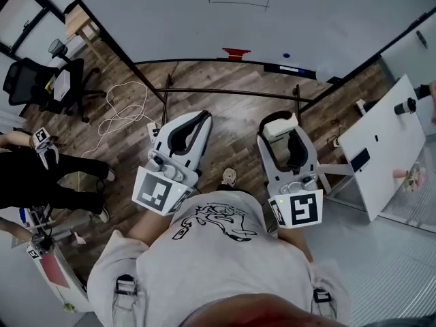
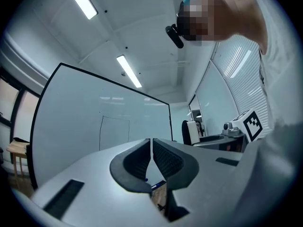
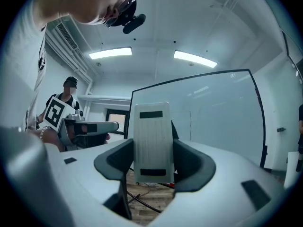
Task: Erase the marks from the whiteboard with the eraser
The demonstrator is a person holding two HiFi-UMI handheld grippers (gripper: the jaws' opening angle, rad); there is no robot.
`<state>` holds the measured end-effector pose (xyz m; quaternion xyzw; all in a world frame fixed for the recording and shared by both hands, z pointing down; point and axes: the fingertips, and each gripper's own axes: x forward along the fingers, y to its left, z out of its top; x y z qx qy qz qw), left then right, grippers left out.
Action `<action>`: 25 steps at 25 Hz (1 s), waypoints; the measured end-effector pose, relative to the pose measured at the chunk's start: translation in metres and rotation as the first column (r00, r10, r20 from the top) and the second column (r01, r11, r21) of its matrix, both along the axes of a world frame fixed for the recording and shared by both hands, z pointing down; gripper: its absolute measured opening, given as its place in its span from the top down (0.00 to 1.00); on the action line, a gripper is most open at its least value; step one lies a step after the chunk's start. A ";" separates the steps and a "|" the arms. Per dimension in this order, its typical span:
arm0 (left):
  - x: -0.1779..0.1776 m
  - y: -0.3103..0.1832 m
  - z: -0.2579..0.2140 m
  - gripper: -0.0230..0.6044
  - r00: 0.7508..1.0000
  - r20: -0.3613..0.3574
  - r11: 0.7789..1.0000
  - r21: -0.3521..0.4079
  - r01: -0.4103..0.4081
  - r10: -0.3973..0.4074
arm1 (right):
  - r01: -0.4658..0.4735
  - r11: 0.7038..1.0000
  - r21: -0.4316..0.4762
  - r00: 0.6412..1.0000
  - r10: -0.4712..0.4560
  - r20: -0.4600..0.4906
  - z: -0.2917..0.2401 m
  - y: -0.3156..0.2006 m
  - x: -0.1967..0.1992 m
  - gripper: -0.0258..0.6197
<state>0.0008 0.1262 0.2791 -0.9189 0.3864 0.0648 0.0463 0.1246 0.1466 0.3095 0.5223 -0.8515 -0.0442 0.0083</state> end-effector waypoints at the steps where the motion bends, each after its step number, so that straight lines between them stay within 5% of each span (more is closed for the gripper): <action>1: 0.005 -0.006 0.001 0.91 1.000 0.000 1.000 -0.001 0.007 -0.007 | 0.006 1.000 0.000 1.000 -0.006 -0.002 0.001 -0.007 0.006 0.56; 16: 0.032 -0.068 0.002 0.91 0.996 0.009 0.996 -0.001 0.089 -0.089 | 0.079 0.997 0.002 0.995 -0.078 -0.054 -0.002 -0.080 0.031 0.56; 25: 0.002 -0.125 -0.014 0.91 0.993 0.041 0.993 0.052 0.107 -0.109 | 0.100 0.994 0.053 0.987 -0.093 -0.129 -0.021 -0.149 0.003 0.56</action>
